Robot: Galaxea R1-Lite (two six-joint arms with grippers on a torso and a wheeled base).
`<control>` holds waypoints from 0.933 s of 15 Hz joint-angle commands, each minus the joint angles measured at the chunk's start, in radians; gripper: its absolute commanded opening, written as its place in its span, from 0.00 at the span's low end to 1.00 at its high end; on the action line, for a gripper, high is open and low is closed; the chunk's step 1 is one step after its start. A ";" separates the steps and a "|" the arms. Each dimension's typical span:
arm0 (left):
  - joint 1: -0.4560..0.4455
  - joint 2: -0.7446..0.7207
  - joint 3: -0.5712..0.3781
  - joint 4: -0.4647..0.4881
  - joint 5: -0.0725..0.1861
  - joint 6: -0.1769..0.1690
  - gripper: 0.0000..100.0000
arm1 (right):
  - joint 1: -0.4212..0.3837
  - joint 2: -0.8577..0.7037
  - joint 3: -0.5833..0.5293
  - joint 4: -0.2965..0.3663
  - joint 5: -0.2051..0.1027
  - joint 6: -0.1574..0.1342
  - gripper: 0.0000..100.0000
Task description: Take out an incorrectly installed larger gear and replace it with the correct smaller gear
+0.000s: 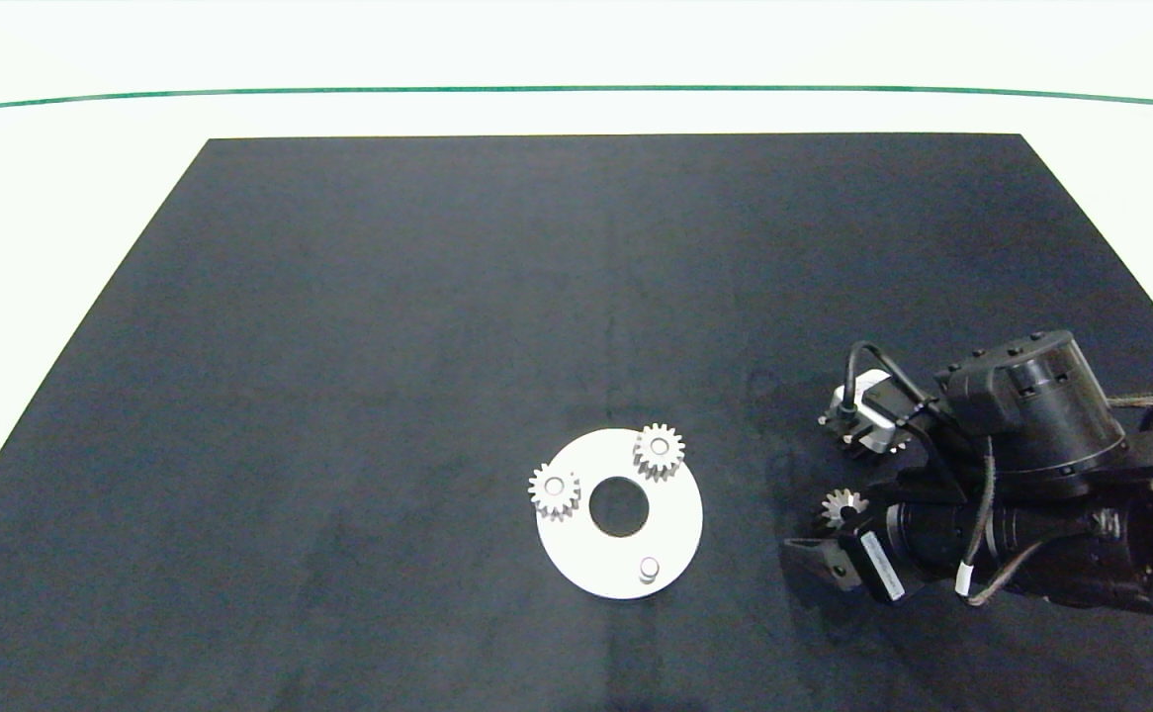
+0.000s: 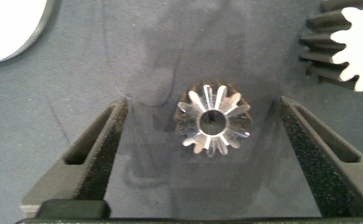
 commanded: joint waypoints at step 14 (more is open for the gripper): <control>0.002 -0.003 0.002 0.004 0.001 0.001 1.00 | -0.006 0.008 0.001 -0.001 -0.004 0.001 0.62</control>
